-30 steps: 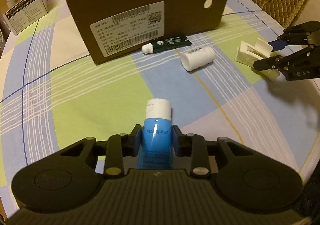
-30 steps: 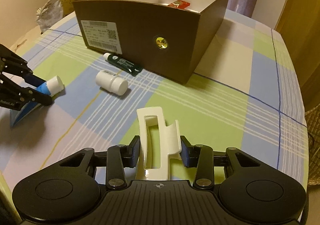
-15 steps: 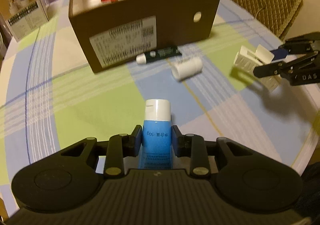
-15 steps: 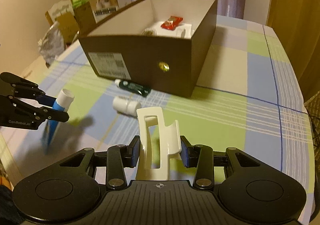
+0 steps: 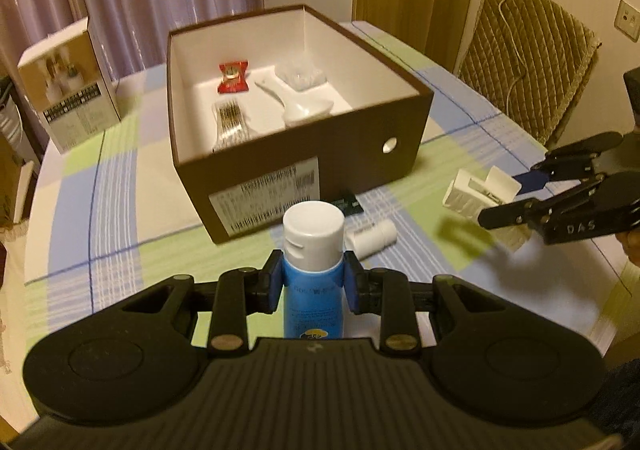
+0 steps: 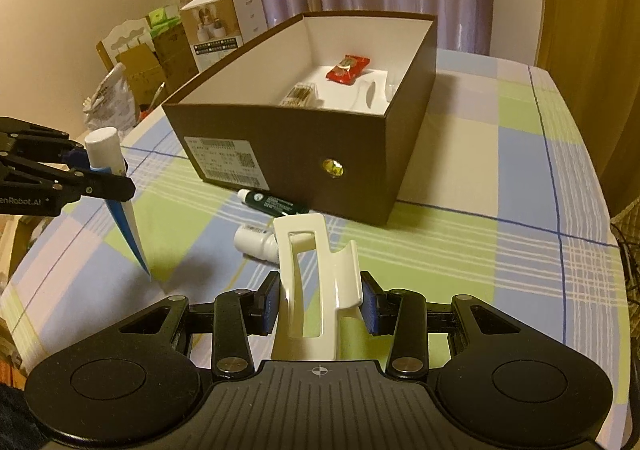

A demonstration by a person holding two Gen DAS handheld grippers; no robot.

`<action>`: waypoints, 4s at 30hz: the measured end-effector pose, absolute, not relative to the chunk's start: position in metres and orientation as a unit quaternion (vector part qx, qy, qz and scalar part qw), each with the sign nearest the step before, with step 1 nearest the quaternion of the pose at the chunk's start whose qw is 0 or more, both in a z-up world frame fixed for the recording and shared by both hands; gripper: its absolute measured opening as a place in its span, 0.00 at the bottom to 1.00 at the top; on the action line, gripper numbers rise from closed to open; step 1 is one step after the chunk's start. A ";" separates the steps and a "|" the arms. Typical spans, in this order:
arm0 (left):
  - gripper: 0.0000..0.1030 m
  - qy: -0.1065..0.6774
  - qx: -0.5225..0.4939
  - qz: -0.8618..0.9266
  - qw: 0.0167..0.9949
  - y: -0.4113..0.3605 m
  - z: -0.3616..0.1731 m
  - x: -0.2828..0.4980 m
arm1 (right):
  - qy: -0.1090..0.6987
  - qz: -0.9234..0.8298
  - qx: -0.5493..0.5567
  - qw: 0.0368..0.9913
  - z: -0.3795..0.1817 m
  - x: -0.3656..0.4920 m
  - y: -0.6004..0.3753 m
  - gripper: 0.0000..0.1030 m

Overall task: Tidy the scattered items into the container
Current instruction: 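Lift the toothpaste tube with the left tool while the right tool carries the hair clip toward the box, then lower the hair clip into the box with the right tool while the left tool lowers the toothpaste, then open the left tool to drop the toothpaste while the right tool releases the hair clip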

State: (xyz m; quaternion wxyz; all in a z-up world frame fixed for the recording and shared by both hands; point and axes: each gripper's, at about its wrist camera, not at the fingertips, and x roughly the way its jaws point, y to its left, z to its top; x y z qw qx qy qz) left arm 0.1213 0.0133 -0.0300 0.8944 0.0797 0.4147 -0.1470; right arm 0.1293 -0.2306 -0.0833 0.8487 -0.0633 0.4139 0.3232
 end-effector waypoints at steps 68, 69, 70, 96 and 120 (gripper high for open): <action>0.26 0.447 0.118 -0.096 0.881 0.009 -0.066 0.342 | 0.380 0.339 0.043 0.860 -0.061 0.312 -0.168 0.42; 0.26 0.449 0.118 -0.095 0.880 0.009 -0.067 0.342 | 0.380 0.339 0.043 0.860 -0.061 0.312 -0.168 0.42; 0.26 0.449 0.120 -0.095 0.880 0.009 -0.068 0.341 | 0.381 0.339 0.042 0.859 -0.061 0.312 -0.168 0.42; 0.58 0.435 0.104 -0.108 0.888 0.011 -0.040 0.324 | 0.389 0.371 -0.098 0.838 -0.066 0.297 -0.151 0.42; 0.69 0.443 0.126 -0.110 0.881 0.011 -0.035 0.319 | 0.441 0.421 -0.371 0.700 -0.090 0.319 -0.106 0.42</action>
